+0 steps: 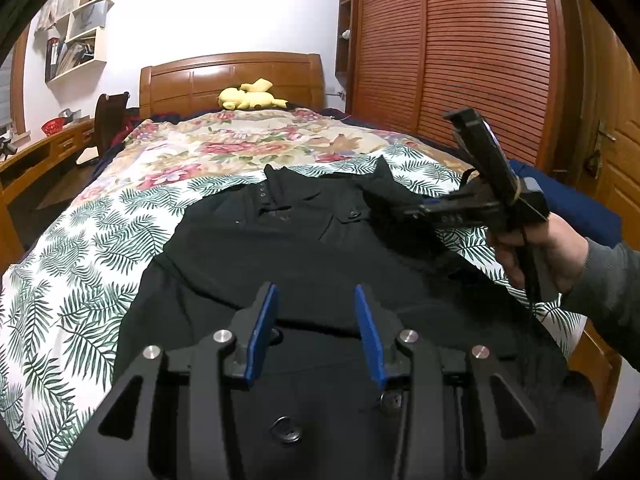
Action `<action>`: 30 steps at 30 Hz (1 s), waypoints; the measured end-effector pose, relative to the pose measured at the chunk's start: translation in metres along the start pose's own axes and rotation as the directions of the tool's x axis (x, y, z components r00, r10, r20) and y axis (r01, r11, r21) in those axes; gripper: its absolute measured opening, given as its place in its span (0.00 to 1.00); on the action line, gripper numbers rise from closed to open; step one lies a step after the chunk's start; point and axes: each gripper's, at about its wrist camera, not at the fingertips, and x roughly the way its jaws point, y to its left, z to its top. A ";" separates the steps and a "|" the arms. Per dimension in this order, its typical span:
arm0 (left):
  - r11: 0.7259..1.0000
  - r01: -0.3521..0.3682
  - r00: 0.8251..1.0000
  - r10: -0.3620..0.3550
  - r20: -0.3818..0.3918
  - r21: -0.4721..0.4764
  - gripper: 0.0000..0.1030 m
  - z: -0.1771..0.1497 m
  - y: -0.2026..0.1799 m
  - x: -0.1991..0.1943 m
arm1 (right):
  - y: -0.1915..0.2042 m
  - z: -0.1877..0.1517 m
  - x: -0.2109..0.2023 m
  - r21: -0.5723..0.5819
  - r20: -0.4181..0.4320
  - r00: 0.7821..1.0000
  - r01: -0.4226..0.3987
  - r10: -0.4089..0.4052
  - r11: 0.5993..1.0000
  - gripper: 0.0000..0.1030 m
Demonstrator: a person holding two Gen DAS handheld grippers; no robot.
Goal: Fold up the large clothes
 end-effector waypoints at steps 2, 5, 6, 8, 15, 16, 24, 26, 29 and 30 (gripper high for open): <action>1.000 0.002 1.000 -0.002 0.002 -0.001 0.38 0.000 0.000 0.000 | -0.004 -0.007 -0.009 0.012 -0.002 1.000 0.006 -0.006 1.000 0.36; 1.000 0.005 1.000 -0.005 0.004 -0.003 0.38 0.000 0.000 -0.002 | -0.013 -0.015 -0.031 0.054 0.022 1.000 0.009 -0.010 0.999 0.45; 1.000 0.006 1.000 -0.006 0.005 -0.003 0.38 0.000 0.000 -0.002 | -0.018 -0.018 -0.039 0.067 0.035 0.999 0.022 -0.024 0.998 0.48; 1.000 0.009 1.000 -0.009 0.004 -0.002 0.38 0.001 -0.001 -0.002 | -0.031 -0.021 -0.052 0.102 0.053 0.996 0.069 -0.075 0.992 0.54; 1.000 0.015 1.000 -0.015 0.004 0.006 0.38 0.001 -0.004 -0.002 | -0.115 -0.024 -0.070 0.370 0.038 0.973 0.197 -0.226 0.908 0.60; 1.000 0.015 1.000 -0.015 0.003 0.006 0.38 0.001 -0.004 -0.002 | -0.127 -0.025 -0.070 0.398 0.031 0.972 0.202 -0.233 0.895 0.60; 1.000 0.011 1.000 -0.011 -0.003 0.007 0.38 0.000 -0.002 -0.002 | -0.183 -0.033 -0.056 0.551 -0.050 0.964 0.245 -0.262 0.798 0.60; 1.000 0.011 1.000 -0.011 -0.004 0.006 0.38 0.000 -0.001 -0.002 | -0.188 -0.036 -0.051 0.560 -0.080 0.957 0.275 -0.279 0.781 0.60; 1.000 0.013 1.000 -0.013 -0.002 0.005 0.38 0.001 -0.001 -0.004 | -0.192 -0.039 -0.042 0.564 -0.104 0.951 0.296 -0.290 0.771 0.51; 1.000 0.012 1.000 -0.012 -0.001 0.006 0.38 0.000 -0.001 -0.004 | -0.192 -0.039 -0.039 0.552 -0.103 0.953 0.293 -0.285 0.781 0.28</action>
